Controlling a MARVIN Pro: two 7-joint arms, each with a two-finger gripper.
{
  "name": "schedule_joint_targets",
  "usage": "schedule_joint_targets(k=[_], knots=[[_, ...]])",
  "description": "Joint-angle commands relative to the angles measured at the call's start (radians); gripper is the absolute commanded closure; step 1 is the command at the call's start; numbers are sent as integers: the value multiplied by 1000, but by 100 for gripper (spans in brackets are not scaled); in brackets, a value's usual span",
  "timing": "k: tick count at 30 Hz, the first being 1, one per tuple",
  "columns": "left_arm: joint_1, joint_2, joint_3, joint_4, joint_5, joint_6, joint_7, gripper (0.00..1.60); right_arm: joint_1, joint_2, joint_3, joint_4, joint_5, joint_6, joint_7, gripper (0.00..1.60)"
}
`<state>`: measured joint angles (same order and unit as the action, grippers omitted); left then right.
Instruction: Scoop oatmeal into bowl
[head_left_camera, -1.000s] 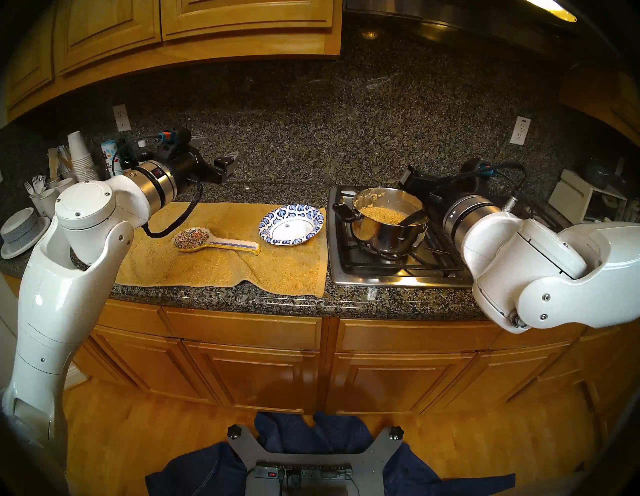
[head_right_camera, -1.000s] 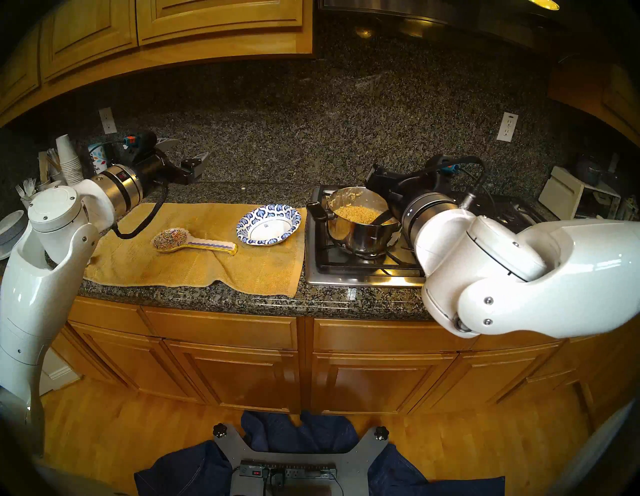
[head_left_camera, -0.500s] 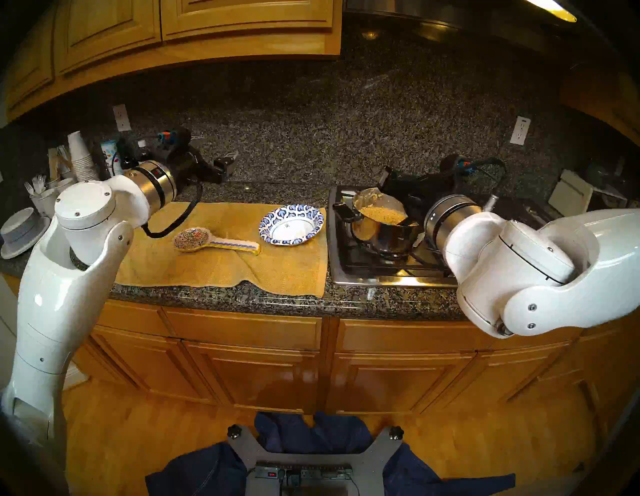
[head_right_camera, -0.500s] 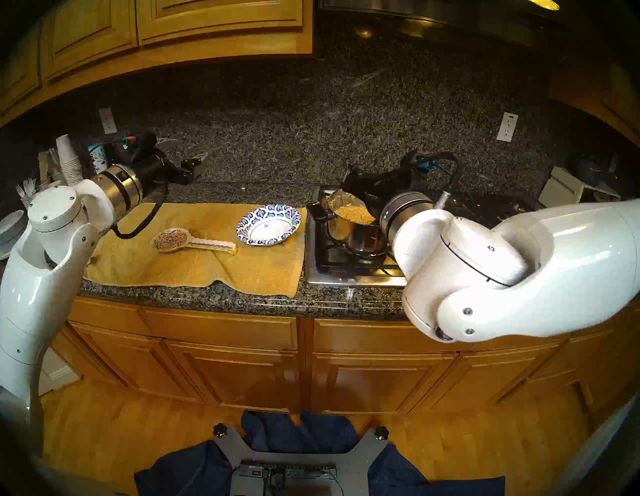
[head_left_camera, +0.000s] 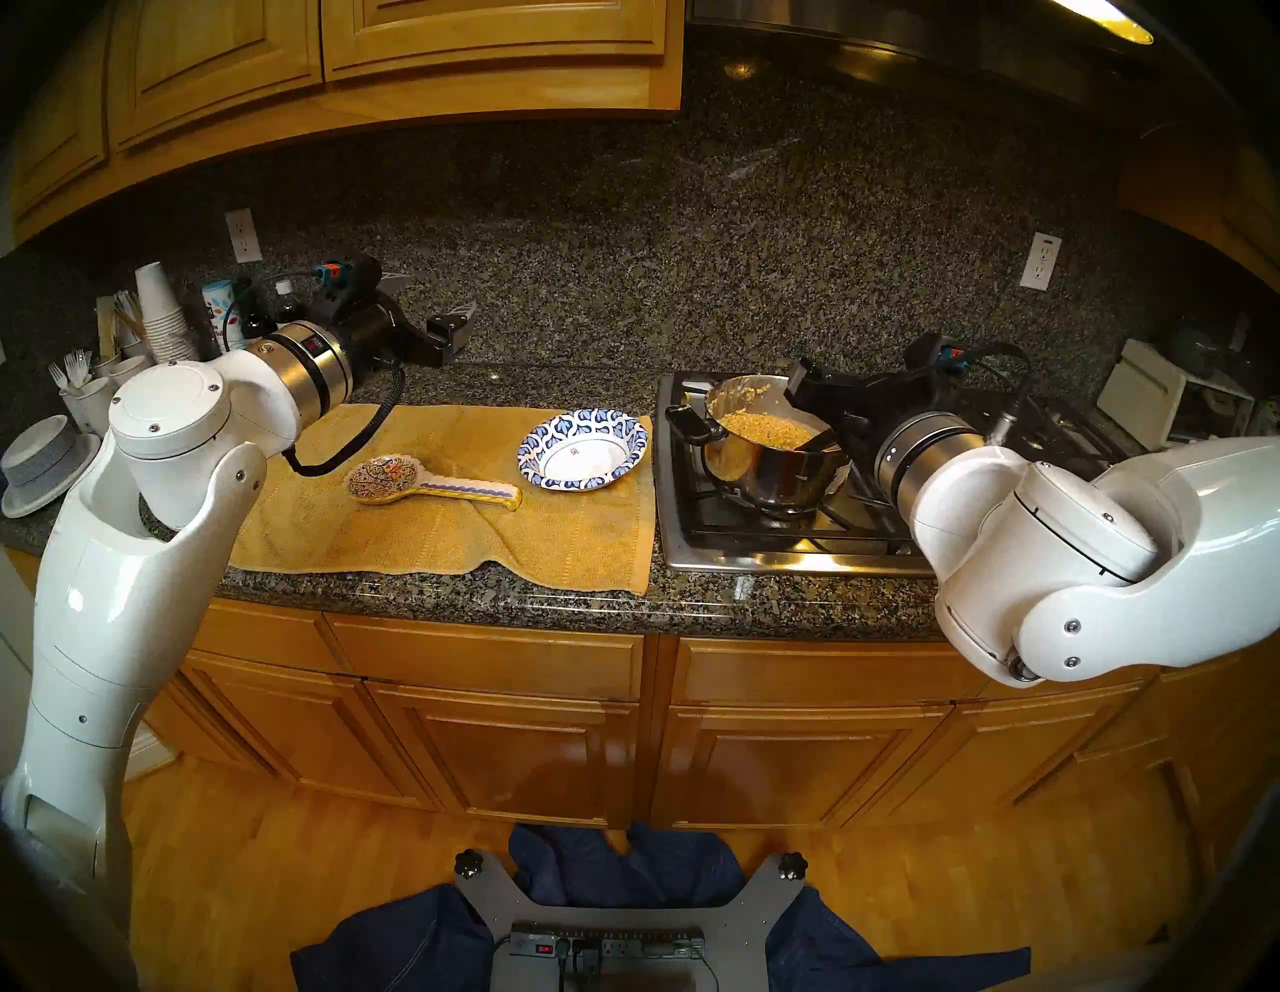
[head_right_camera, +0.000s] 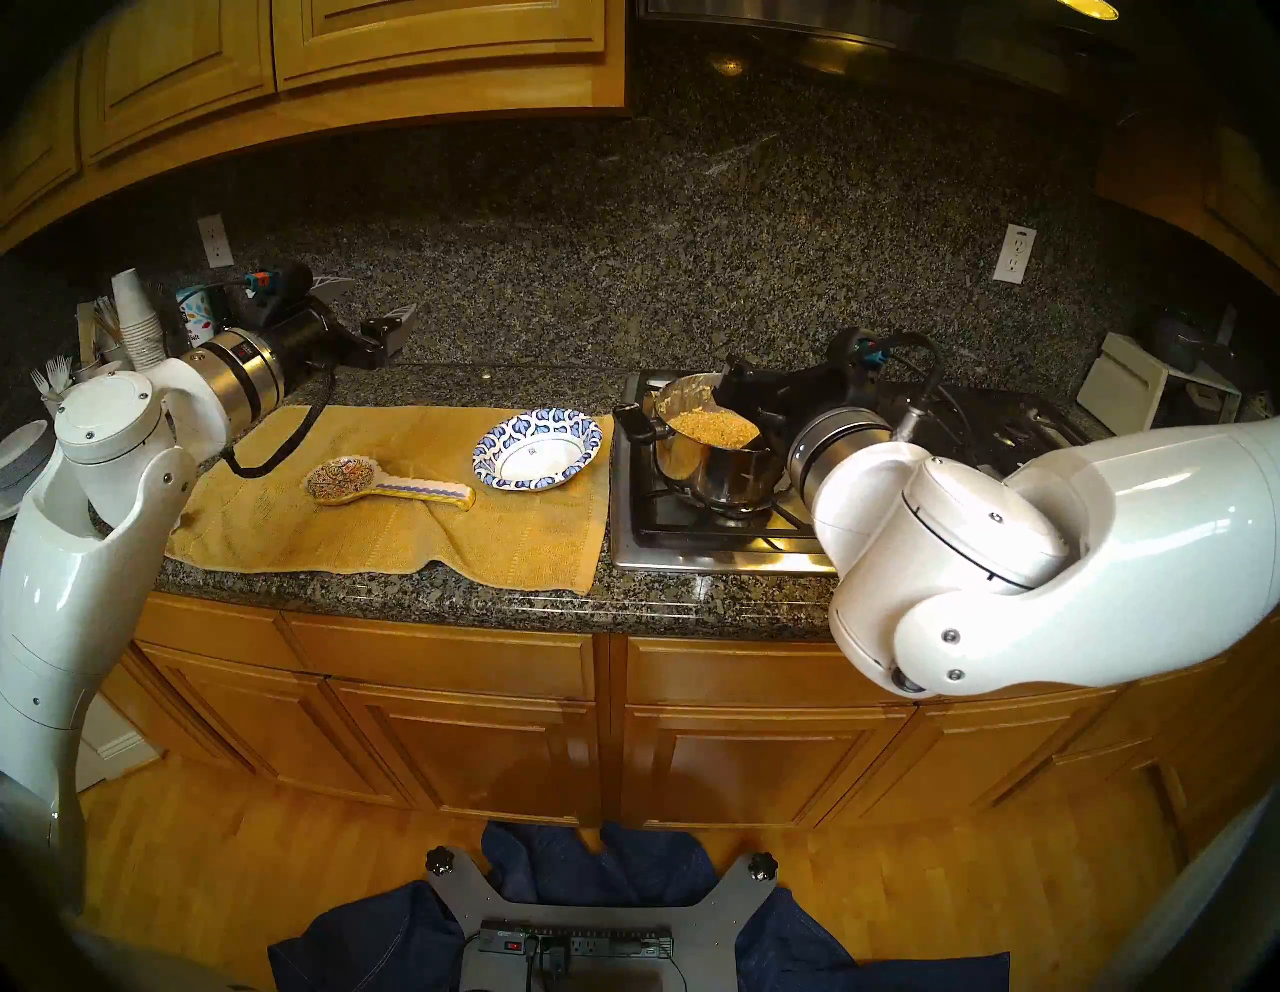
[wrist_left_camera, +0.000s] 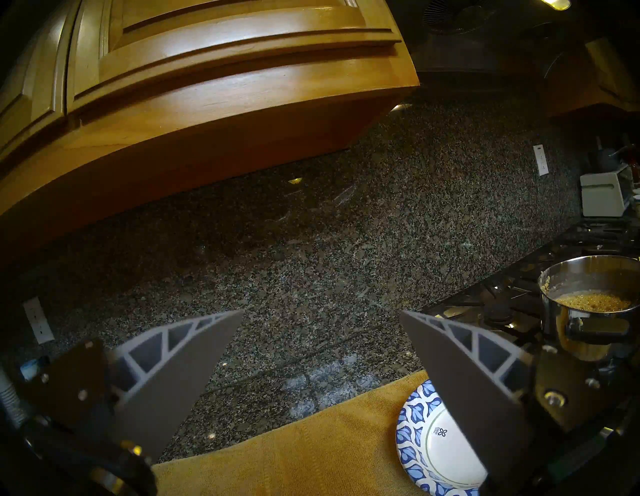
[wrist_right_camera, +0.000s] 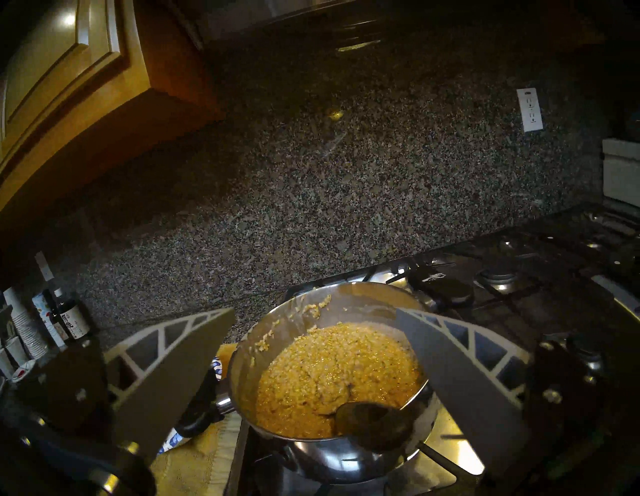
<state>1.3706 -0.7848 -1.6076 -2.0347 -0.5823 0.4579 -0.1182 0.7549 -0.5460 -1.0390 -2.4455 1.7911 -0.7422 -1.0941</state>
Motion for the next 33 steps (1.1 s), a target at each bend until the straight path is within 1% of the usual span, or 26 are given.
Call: schedule_joint_targets(k=[1, 3, 4, 5, 6, 7, 8, 9, 10, 12, 13, 14, 16, 17, 18, 19, 33], knots=[[-28, 2, -17, -21, 0, -18, 0, 0, 93, 23, -2, 2, -40, -5, -87, 0], [-28, 2, -16, -21, 0, -18, 1, 0, 95, 10, -3, 2, -47, -5, -114, 0], [-28, 3, -16, -21, -1, -18, 1, 0, 92, 6, -6, 2, -46, -4, -113, 0], [-28, 3, -16, -21, -1, -19, 1, 0, 91, 7, -13, 2, -36, -2, -77, 0], [-28, 3, -16, -21, -1, -19, 1, 0, 82, -7, -10, 2, -41, -6, -105, 0], [-28, 3, -16, -21, -1, -19, 2, 0, 77, -14, -11, 2, -41, -8, -107, 0], [-28, 3, -16, -21, -2, -19, 2, 0, 72, -18, -14, 2, -36, -9, -93, 0], [-28, 4, -16, -21, -2, -19, 2, 0, 64, -29, -13, 2, -39, -11, -111, 0], [-28, 4, -16, -21, -2, -19, 2, 0, 62, -30, -18, 2, -33, -12, -88, 0], [-27, 5, -16, -21, -3, -19, 3, 0, 56, -48, -16, 2, -37, -19, -119, 0], [-27, 5, -16, -21, -3, -19, 3, 0, 58, -43, -23, 2, -28, -18, -83, 0], [-27, 5, -16, -21, -4, -19, 3, 0, 56, -51, -21, 2, -31, -21, -99, 0], [-27, 6, -15, -21, -4, -19, 4, 0, 56, -55, -27, 2, -27, -23, -90, 0], [-27, 6, -15, -21, -5, -19, 4, 0, 54, -62, -27, 2, -30, -27, -105, 0], [-27, 6, -15, -21, -5, -19, 4, 0, 57, -59, -33, 2, -23, -28, -82, 0], [-27, 6, -15, -21, -5, -19, 4, 0, 55, -64, -33, 2, -25, -30, -93, 0], [-27, 10, -13, -21, -9, -18, 8, 0, 58, -68, -87, 2, -5, -68, -60, 0]])
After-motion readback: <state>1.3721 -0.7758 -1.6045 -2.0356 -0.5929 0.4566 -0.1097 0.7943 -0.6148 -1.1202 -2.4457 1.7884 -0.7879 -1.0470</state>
